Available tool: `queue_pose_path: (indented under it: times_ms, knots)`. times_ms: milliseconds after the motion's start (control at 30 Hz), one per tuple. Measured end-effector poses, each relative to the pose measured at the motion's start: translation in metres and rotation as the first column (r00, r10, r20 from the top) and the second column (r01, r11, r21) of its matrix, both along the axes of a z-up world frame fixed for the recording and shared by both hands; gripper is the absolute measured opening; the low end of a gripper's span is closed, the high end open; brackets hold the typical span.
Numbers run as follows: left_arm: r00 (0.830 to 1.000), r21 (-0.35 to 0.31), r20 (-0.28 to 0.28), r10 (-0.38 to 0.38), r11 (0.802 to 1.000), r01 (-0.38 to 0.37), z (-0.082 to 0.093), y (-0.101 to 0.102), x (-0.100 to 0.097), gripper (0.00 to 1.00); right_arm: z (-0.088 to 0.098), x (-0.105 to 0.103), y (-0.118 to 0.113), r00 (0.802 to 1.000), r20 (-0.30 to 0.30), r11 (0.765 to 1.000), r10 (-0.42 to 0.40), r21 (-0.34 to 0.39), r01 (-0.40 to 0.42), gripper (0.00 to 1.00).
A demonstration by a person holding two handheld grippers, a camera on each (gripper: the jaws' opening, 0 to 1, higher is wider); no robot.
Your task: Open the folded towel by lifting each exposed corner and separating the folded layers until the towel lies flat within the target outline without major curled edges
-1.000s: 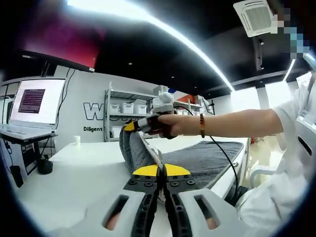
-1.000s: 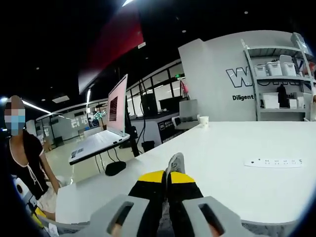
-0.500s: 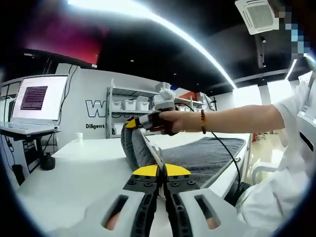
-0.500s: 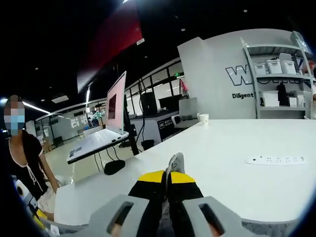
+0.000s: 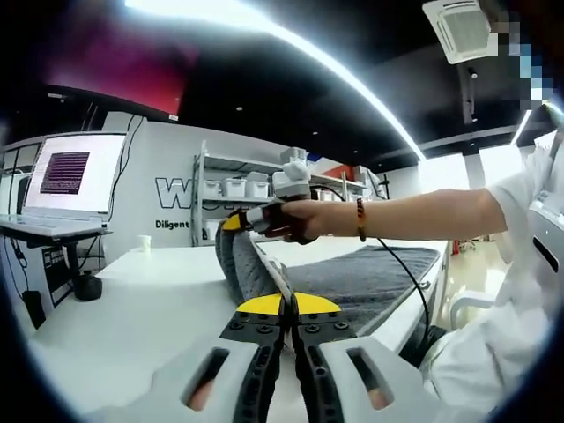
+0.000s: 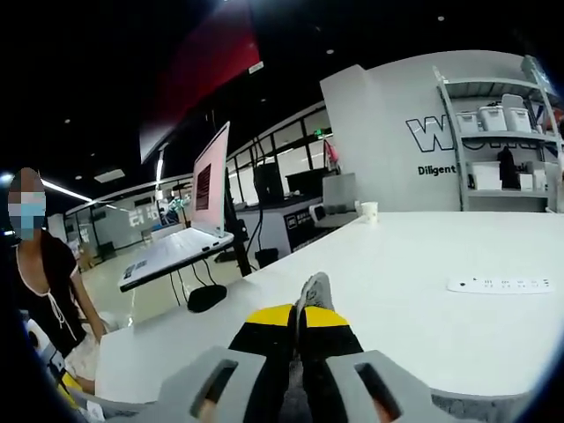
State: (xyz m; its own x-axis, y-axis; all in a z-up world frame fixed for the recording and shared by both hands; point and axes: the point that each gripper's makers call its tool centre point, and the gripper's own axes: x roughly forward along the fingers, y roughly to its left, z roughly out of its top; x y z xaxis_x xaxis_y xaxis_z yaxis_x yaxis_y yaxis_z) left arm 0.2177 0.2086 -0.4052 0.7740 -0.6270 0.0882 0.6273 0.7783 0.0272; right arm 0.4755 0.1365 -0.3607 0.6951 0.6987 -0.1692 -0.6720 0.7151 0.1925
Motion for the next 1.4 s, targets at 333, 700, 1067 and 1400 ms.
queue_pose_path:
  times_ms: [333,700,1067,1400]
  knots:
    - [1.0,0.017,-0.01,0.007,1.0,-0.007,-0.005,0.002,-0.003,0.01,-0.005,-0.004,0.01,1.0,-0.006,1.0,0.012,-0.001,-0.012,0.0]
    - [1.0,0.029,-0.02,0.014,0.999,-0.014,-0.01,0.004,-0.005,0.01,-0.011,-0.002,0.018,1.0,-0.01,1.0,0.02,-0.009,-0.02,0.0]
    - [0.999,0.043,-0.025,0.03,0.999,-0.028,-0.012,0.008,-0.006,0.01,-0.011,0.005,0.026,1.0,-0.003,1.0,0.024,-0.016,-0.024,0.0]
    - [0.998,0.039,-0.042,0.036,0.999,-0.034,-0.014,0.012,-0.006,0.01,-0.01,0.006,0.035,0.999,0.013,0.999,0.039,-0.037,-0.038,0.01]
